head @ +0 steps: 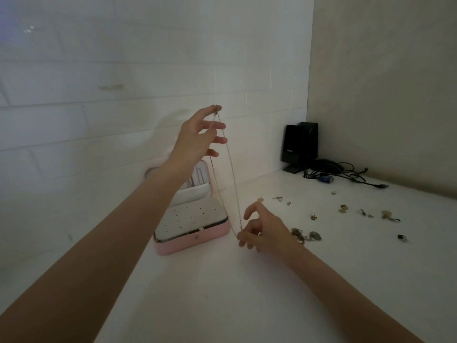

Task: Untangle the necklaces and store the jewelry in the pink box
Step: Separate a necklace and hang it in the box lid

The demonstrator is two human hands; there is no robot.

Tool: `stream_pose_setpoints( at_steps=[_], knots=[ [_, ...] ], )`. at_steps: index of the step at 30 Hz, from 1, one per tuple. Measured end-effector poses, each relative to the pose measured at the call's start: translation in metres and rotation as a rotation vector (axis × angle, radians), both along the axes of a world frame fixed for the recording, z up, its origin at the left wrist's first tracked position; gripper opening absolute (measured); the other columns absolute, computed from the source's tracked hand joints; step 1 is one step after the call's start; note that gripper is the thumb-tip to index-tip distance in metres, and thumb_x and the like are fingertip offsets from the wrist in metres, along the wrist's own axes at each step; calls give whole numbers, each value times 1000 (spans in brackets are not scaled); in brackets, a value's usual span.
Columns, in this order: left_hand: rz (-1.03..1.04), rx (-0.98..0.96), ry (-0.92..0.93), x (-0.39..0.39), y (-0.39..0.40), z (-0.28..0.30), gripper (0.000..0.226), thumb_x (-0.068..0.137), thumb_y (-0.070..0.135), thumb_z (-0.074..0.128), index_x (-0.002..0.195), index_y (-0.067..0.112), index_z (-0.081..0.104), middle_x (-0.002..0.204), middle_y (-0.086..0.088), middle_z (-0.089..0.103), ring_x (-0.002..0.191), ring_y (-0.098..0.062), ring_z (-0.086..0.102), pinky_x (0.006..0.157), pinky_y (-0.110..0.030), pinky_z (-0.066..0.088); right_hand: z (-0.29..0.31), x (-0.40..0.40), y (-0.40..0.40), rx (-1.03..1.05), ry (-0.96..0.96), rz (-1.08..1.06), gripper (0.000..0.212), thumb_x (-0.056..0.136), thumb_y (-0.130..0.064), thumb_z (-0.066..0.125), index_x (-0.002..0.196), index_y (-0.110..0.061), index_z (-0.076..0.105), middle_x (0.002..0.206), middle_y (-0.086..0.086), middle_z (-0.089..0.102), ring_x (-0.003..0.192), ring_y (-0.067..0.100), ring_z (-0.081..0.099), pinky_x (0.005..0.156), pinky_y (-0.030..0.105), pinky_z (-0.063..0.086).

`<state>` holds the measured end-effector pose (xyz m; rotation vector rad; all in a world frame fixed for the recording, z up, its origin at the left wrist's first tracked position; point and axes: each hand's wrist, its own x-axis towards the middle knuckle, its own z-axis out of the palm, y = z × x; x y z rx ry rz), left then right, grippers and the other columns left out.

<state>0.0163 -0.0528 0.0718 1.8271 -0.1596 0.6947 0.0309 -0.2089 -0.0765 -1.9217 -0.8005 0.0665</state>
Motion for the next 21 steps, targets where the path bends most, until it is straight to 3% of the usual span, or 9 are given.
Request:
stream_pose_setpoints(
  at_steps=[7,12,15,17,21],
  knots=[
    [-93,-119,38,-10,5,13,33,92,7,50,115,26,62,89,4,70,74,-8,60,57,-17,49,-1,0,2,87,123,25,8,83,-10,68,76,-14,67,74,2,71,65,10,66,53,18,48],
    [-219,-151,120,-15,13,6,36,92,1,47,114,25,62,80,1,68,89,-14,66,88,-25,51,6,8,12,-143,37,30,4,82,-18,70,82,-21,72,80,-4,69,69,11,60,59,17,47],
    [-269,-164,195,-22,13,2,40,92,-4,43,116,21,62,75,-2,61,78,-17,66,82,-28,55,32,13,21,-314,-82,26,18,84,-19,68,101,-12,71,90,-4,68,66,5,57,60,14,48],
    [-288,-190,227,-27,14,3,41,92,-5,42,117,21,62,76,-2,61,68,-14,63,74,-26,55,60,14,27,-192,-72,-35,17,87,-14,62,102,-9,69,88,-2,68,67,9,58,59,15,50],
    [-250,-65,294,-37,23,9,44,91,-4,47,120,26,59,81,-3,67,72,-15,66,73,-26,56,123,5,39,342,237,78,15,92,-7,52,97,0,65,77,5,64,65,14,59,55,18,48]
  ],
)
